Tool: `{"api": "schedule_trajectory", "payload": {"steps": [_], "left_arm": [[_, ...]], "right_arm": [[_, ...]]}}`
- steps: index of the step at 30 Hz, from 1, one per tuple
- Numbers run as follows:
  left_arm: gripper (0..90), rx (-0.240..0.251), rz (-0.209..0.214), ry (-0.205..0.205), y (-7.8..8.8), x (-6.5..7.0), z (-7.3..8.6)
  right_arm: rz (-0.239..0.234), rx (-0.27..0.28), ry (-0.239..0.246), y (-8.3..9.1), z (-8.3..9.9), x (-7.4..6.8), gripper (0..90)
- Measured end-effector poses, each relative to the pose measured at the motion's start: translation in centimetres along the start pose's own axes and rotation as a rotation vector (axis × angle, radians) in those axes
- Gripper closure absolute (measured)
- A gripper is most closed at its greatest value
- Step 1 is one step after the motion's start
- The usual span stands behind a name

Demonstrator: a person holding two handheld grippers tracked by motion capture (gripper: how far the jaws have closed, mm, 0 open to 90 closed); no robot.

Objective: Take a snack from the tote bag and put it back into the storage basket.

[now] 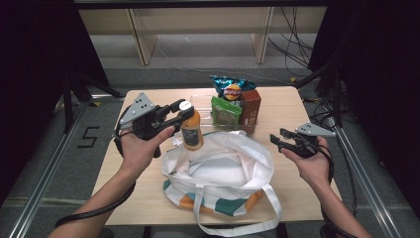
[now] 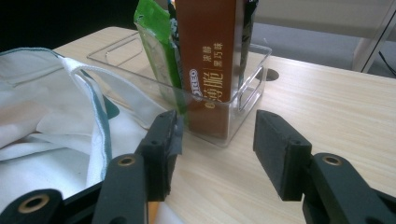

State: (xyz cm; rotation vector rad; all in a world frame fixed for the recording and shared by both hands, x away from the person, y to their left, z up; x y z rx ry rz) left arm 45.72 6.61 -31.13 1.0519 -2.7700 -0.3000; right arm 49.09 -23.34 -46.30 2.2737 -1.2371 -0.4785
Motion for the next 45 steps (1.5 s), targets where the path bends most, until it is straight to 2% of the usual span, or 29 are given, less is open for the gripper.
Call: {"api": "schedule_trajectory", "payload": {"steps": [6, 8, 11, 16, 31, 38, 42, 44, 45], "left_arm": [[59.0, 0.004, -0.003, 0.002, 0.0, -0.2, -0.3], [59.0, 0.005, -0.005, 0.003, 0.0, -0.3, -0.3], [59.0, 0.01, -0.01, 0.006, 0.0, -0.5, -0.4], [59.0, 0.014, -0.018, 0.004, 0.0, -0.9, -0.6], [59.0, 0.018, -0.034, 0.006, -0.2, -1.8, -1.0], [59.0, 0.019, -0.037, 0.006, -0.4, -2.1, -1.4], [59.0, 0.021, -0.041, 0.005, -0.6, -2.3, -1.7], [59.0, 0.02, -0.043, 0.004, -0.7, -2.4, -1.9], [59.0, 0.025, -0.042, 0.004, -0.7, -2.4, -1.9]], "right_arm": [[0.002, -0.002, -0.003, 0.0, 0.0, 0.0, 50.7], [-0.001, -0.005, -0.018, 0.0, 0.1, -0.1, 50.7], [0.005, 0.002, 0.008, 0.0, 0.0, 0.1, 50.7], [-0.009, 0.007, -0.022, -0.1, 0.0, -0.1, 50.6], [-0.001, -0.007, -0.023, 0.0, 0.2, 0.0, 50.5], [-0.01, 0.005, -0.027, -0.1, 0.1, -0.1, 50.5], [-0.017, -0.01, -0.031, 0.0, 0.2, -0.2, 50.4], [-0.017, -0.006, -0.013, -0.1, 0.2, -0.1, 50.4], [0.0, 0.006, 0.002, -0.1, 0.1, 0.1, 50.4]]}}
Point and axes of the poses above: each handheld gripper's, and its own axes: y roughly backward along the jaws, z roughly out of its underside, x roughly to its right, the point moved 10 cm from there along -y, roughly forward along the jaws, and after that the axes turned 11 degrees about -x, right-handed, at the moved point
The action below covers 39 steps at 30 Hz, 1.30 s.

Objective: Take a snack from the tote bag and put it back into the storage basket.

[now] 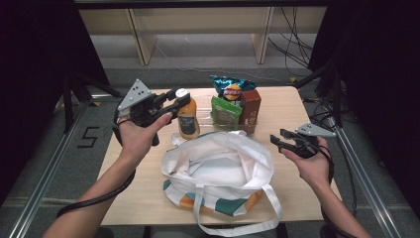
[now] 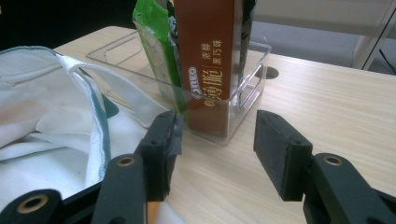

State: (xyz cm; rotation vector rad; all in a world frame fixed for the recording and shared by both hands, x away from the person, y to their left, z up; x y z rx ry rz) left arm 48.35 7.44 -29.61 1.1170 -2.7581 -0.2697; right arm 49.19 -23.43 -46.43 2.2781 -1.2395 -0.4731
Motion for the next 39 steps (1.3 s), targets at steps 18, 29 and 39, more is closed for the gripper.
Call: {"api": "schedule_trajectory", "payload": {"steps": [18, 29, 39], "left_arm": [[59.0, 0.003, -0.015, -0.005, -0.6, -1.0, -0.1], [59.0, -0.001, -0.013, -0.009, -1.1, -1.1, 0.0], [59.0, 0.001, -0.024, -0.004, -1.4, -1.6, 0.0]], "right_arm": [[-0.003, -0.004, 0.008, -0.1, 0.1, 0.2, 50.4], [-0.006, -0.004, 0.0, 0.0, 0.1, 0.1, 50.4], [-0.012, -0.004, -0.011, 0.0, 0.1, 0.0, 50.4]]}}
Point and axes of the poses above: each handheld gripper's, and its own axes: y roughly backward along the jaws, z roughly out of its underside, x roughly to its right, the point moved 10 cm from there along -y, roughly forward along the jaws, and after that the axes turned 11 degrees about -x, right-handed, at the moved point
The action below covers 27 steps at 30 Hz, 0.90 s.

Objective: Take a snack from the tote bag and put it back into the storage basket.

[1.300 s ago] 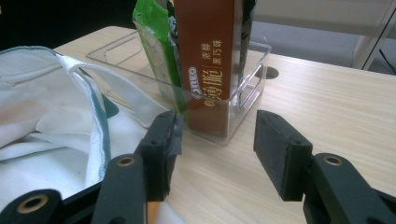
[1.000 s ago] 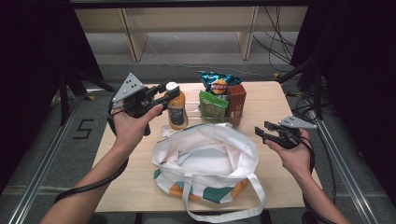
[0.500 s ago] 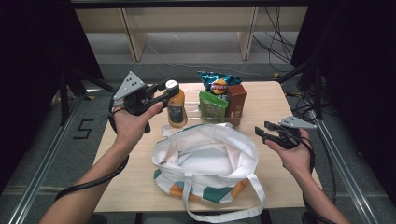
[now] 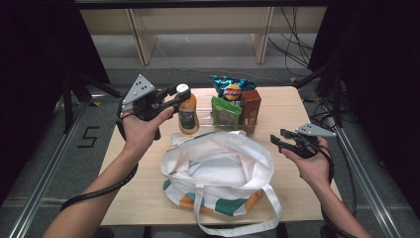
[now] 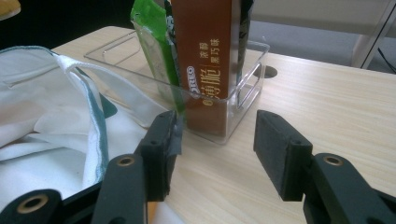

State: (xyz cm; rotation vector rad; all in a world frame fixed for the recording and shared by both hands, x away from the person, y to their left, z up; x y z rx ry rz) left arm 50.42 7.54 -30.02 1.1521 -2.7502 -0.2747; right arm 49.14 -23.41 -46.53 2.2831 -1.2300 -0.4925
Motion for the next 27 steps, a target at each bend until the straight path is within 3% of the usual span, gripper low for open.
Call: {"api": "schedule_trajectory", "payload": {"steps": [7, 10, 14, 17, 22, 27], "left_arm": [[59.0, -0.001, -0.005, 0.0, -0.4, -0.3, 0.0], [59.0, 0.003, -0.006, 0.004, -0.6, -0.4, 0.1], [59.0, 0.002, -0.012, 0.0, -0.9, -0.6, 0.1], [59.0, 0.004, -0.016, 0.004, -1.1, -0.8, 0.2], [59.0, -0.001, -0.022, 0.004, -1.4, -1.1, 0.4], [59.0, -0.006, -0.028, 0.005, -1.8, -1.4, 0.5]], "right_arm": [[0.004, 0.001, 0.004, 0.0, 0.0, 0.1, 50.4], [-0.003, -0.008, -0.023, 0.0, 0.1, -0.1, 50.4], [0.006, 0.007, 0.002, -0.1, 0.0, 0.0, 50.4], [-0.002, -0.001, -0.021, 0.0, 0.1, -0.1, 50.4], [0.008, 0.006, 0.003, 0.0, 0.0, 0.1, 50.3], [-0.005, -0.01, -0.028, 0.0, 0.2, -0.2, 50.3]]}}
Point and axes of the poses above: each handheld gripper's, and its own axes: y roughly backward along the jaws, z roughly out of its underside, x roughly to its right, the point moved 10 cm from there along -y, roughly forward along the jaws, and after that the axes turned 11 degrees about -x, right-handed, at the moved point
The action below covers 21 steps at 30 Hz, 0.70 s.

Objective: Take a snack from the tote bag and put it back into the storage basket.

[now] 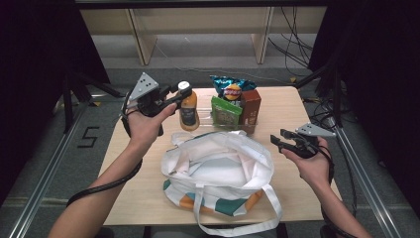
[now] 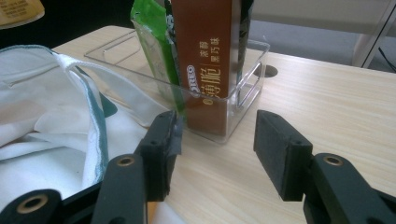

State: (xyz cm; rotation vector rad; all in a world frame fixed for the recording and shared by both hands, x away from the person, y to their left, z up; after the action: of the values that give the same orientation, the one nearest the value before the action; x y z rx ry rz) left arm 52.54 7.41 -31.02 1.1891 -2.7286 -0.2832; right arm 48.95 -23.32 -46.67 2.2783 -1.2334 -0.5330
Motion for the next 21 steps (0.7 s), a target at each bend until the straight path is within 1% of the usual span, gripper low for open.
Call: {"api": "schedule_trajectory", "payload": {"steps": [2, 4, 6, 7, 10, 13, 14, 19, 20, 21], "left_arm": [[59.0, 0.001, -0.007, 0.002, -0.1, -0.2, 0.0], [59.0, 0.001, -0.012, 0.003, -0.3, -0.3, 0.1], [59.0, 0.0, -0.016, 0.0, -0.4, -0.5, 0.1], [59.0, 0.003, -0.015, 0.001, -0.5, -0.6, 0.1], [58.9, -0.004, -0.022, -0.001, -0.7, -0.7, 0.2], [58.9, -0.009, -0.026, -0.001, -0.9, -0.9, 0.4], [59.0, -0.007, -0.026, 0.002, -0.9, -0.9, 0.4], [59.0, -0.005, -0.033, 0.005, -1.1, -1.1, 0.4], [59.0, -0.004, -0.032, 0.005, -1.2, -1.2, 0.3], [59.0, -0.005, -0.032, 0.006, -1.2, -1.3, 0.3]], "right_arm": [[0.007, -0.003, -0.003, 0.0, 0.0, 0.0, 50.3], [-0.001, 0.005, -0.004, -0.1, 0.0, 0.0, 50.3], [0.006, -0.002, -0.003, 0.0, 0.0, 0.0, 50.3], [0.011, -0.002, 0.016, 0.0, 0.0, 0.2, 50.3], [0.0, -0.002, 0.001, 0.0, 0.0, 0.0, 50.3], [0.001, -0.002, 0.0, 0.0, 0.0, 0.0, 50.3], [0.0, 0.005, -0.005, -0.1, 0.0, 0.0, 50.3], [0.0, 0.005, -0.004, -0.1, 0.0, 0.0, 50.3], [0.002, -0.005, 0.0, 0.0, 0.1, 0.0, 50.3], [0.0, 0.004, -0.003, -0.1, 0.0, 0.0, 50.3]]}}
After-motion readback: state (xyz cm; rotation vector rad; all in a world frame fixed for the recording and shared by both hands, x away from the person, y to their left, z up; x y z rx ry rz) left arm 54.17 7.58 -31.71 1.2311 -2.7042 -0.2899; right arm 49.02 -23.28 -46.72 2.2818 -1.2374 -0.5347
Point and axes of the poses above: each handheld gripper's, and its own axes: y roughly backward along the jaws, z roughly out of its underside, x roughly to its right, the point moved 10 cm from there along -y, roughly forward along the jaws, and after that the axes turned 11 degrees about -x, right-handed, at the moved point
